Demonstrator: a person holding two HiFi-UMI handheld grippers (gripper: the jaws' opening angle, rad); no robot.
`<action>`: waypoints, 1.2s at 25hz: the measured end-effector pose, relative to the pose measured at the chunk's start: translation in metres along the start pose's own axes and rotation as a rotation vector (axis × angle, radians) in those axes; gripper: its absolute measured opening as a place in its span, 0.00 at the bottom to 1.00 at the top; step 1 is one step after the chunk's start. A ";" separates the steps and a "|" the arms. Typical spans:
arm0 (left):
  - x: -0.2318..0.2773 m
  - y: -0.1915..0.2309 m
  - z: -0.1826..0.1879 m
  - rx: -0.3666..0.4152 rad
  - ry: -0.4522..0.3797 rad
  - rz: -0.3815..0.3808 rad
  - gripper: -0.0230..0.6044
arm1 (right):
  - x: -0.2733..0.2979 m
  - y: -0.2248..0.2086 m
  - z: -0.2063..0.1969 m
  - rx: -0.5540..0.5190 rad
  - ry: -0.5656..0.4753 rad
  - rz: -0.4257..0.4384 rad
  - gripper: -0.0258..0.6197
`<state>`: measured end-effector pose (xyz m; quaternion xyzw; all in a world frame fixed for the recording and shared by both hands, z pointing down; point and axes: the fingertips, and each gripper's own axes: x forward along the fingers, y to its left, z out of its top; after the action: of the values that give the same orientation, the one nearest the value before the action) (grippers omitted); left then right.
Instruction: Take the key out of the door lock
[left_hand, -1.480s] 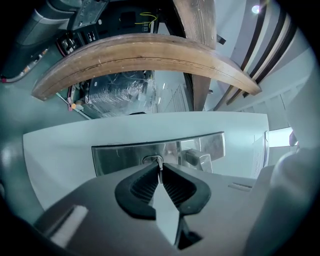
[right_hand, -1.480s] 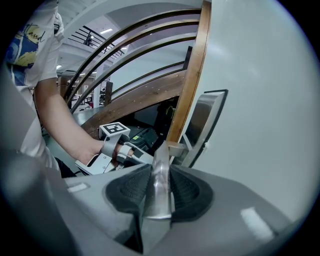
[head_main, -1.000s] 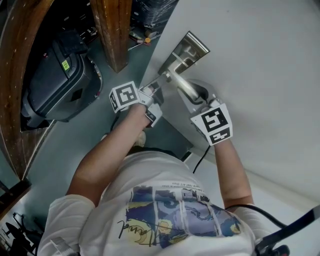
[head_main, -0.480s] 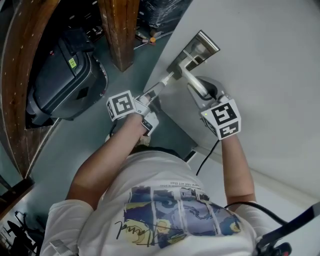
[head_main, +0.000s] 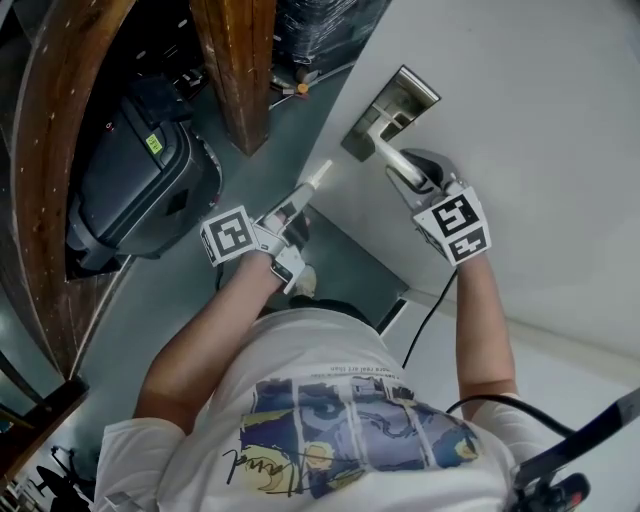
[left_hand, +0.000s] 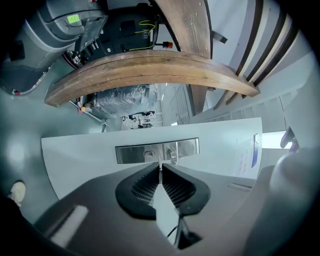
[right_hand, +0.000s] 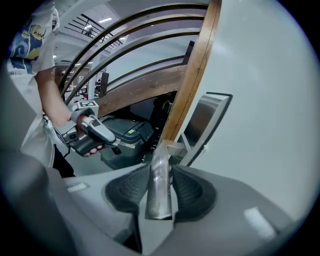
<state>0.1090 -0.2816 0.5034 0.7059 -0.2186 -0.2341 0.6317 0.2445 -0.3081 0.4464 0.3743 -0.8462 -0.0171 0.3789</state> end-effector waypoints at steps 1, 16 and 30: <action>-0.004 -0.003 0.001 0.005 0.008 0.003 0.08 | -0.001 -0.001 0.000 0.003 0.009 -0.007 0.24; -0.056 -0.034 0.017 0.152 0.144 0.020 0.08 | -0.049 0.018 0.014 0.070 0.059 -0.277 0.25; -0.107 -0.079 0.014 0.492 0.342 -0.040 0.08 | -0.093 0.116 0.040 0.294 -0.015 -0.437 0.25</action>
<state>0.0171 -0.2196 0.4293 0.8712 -0.1454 -0.0640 0.4646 0.1861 -0.1749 0.3956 0.5991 -0.7415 0.0220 0.3014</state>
